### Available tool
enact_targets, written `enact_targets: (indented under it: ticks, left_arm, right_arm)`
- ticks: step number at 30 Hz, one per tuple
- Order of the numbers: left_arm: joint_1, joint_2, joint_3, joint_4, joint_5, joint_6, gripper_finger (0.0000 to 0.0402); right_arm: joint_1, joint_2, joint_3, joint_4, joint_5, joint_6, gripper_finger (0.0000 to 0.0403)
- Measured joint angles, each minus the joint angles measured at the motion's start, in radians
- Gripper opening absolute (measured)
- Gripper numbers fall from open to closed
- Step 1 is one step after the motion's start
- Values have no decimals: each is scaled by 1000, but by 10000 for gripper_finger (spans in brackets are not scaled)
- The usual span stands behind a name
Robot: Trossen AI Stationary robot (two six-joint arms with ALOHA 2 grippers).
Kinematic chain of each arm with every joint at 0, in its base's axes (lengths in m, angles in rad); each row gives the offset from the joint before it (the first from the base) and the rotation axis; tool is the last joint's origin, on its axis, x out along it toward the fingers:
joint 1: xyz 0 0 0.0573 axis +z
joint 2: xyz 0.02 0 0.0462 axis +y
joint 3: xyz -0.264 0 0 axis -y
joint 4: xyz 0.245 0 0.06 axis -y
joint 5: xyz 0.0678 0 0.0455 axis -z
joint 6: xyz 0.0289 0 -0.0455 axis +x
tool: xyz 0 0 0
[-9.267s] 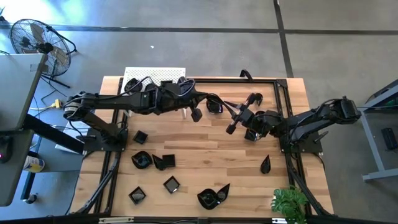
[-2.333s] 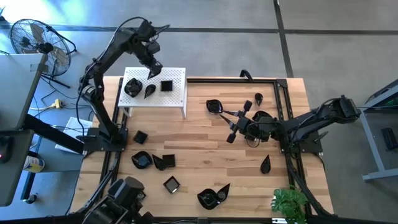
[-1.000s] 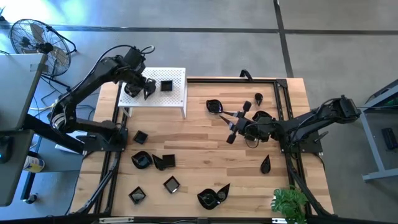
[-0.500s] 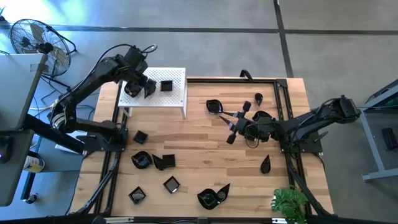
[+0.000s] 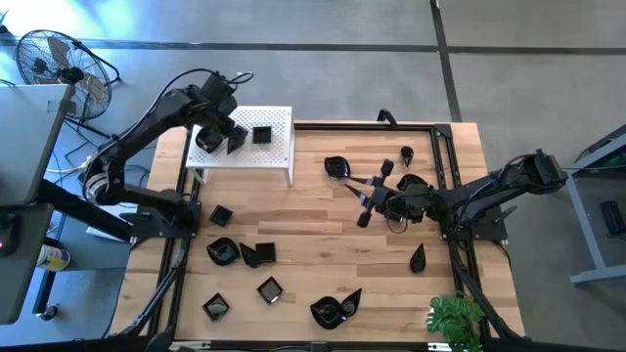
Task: Pick & Place Mini shaped plates
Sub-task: Stack the black drop shaped plate on top of the black drop shaped plate on the shelf
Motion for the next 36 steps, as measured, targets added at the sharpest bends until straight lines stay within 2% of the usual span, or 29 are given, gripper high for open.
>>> enact_targets:
  ticks: [18, 30, 36]
  left_arm:
    - [0, 20, 0, -2, -17, 22, 1]
    - [0, 22, 0, -2, -21, 25, 51]
    - [0, 22, 0, -2, -10, 51, 60]
  right_arm:
    - [0, 0, 0, 0, -1, 0, 74]
    - [0, 0, 0, 0, -1, 0, 74]
    - [0, 0, 0, 0, -1, 0, 74]
